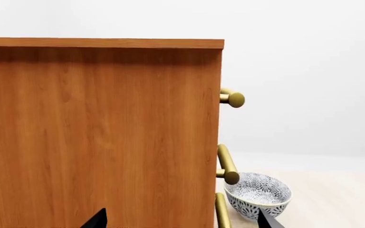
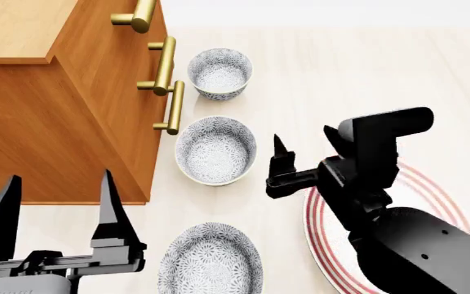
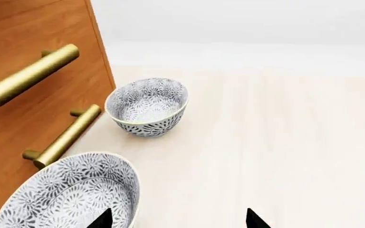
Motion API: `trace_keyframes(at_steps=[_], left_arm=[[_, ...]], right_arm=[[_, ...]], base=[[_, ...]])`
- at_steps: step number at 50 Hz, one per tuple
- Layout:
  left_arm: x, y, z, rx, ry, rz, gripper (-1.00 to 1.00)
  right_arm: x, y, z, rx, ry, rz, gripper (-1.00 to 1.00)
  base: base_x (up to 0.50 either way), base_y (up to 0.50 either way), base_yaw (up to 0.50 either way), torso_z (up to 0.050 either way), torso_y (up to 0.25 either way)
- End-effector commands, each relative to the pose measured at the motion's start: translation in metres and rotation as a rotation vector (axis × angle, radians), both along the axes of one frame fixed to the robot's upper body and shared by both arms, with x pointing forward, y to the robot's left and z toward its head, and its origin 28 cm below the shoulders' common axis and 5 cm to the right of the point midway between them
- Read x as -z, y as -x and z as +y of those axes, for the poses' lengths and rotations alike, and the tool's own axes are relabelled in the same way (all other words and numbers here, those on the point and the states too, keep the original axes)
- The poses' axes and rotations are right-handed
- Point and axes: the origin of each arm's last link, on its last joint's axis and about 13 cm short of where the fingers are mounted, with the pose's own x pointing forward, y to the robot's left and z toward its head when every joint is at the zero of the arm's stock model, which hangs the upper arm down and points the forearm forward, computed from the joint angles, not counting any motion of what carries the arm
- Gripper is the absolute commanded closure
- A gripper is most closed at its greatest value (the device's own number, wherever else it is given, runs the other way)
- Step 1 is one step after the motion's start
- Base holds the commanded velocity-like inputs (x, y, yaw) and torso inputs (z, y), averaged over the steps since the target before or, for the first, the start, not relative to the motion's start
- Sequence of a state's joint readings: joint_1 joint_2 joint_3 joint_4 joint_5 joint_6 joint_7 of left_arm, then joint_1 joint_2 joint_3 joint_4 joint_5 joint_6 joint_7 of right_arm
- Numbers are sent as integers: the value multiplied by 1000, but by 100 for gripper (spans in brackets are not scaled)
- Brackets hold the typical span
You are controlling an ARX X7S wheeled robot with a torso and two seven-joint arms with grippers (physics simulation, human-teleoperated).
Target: Put the bowl in the middle on the plate.
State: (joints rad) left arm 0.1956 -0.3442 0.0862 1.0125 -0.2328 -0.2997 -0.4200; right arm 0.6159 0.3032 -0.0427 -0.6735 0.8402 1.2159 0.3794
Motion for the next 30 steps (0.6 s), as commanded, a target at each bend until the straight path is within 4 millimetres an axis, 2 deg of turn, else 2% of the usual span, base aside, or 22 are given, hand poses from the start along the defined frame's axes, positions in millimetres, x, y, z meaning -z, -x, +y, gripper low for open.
trace_keyframes(at_steps=[1,5,6,8,13,30], left_arm=[[1,-2,-1,3,-7,9,-100],[2,-1,-1,7,-6,9,-100],[2,-1,-2,10,-8,8,-100],[2,-1,-2,9,-9,9,-100],[3,-1,-1,6,-11,13,-100],[2,-1,-1,6,-10,15,-100]], right_arm=[[-41,-31,5,-87,71,179,-100],[-54,-39,7,-133,129,200,-100],[-55,-47,5,-102,102,317,-100],[-61,-45,8,-124,125,302,-100],[-68,-54,10,-171,121,413,-100],[-82,-72,20,-209,169,575,-100]], base=[[0,0,0,0,0],[0,0,0,0,0],[0,0,0,0,0],[0,0,0,0,0],[0,0,0,0,0],[0,0,0,0,0]])
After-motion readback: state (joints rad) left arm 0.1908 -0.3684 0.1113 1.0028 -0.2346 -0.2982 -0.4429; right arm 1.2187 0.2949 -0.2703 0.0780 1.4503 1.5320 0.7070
